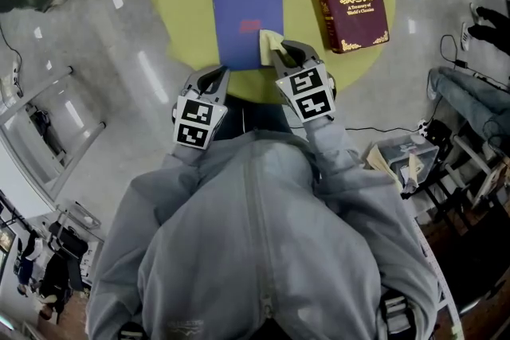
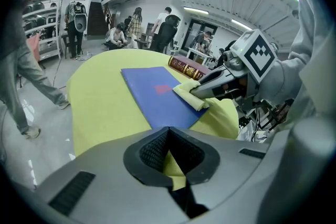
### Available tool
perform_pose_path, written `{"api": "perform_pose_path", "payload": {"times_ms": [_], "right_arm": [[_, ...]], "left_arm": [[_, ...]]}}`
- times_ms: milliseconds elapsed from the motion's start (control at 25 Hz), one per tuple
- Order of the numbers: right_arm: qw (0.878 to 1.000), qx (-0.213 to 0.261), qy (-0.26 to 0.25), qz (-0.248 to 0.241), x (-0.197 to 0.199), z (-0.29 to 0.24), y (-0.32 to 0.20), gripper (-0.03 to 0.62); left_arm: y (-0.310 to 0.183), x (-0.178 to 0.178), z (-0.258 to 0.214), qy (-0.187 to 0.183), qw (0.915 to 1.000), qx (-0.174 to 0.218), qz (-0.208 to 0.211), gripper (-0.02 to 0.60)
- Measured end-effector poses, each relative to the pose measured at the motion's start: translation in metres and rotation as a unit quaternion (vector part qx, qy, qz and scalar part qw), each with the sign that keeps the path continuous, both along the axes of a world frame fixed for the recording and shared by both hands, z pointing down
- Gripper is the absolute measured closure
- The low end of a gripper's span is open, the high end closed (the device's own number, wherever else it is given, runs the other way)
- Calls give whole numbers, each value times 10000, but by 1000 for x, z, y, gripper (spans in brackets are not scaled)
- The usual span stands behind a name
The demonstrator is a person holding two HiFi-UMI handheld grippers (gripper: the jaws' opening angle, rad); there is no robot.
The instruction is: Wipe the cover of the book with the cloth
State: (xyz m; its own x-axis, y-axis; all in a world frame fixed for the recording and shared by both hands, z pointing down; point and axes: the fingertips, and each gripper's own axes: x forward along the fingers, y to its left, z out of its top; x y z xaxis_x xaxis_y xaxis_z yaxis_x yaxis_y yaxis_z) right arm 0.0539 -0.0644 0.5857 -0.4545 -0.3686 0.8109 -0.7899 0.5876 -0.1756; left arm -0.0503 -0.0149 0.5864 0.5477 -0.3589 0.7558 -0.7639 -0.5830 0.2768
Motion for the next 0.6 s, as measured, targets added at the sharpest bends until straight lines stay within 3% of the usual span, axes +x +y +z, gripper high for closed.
{"api": "perform_pose_path", "payload": {"times_ms": [600], "right_arm": [[9991, 32, 249, 337, 36, -3, 2, 539]], "left_arm": [[1, 2, -2, -23, 10000, -42, 11, 563]]}}
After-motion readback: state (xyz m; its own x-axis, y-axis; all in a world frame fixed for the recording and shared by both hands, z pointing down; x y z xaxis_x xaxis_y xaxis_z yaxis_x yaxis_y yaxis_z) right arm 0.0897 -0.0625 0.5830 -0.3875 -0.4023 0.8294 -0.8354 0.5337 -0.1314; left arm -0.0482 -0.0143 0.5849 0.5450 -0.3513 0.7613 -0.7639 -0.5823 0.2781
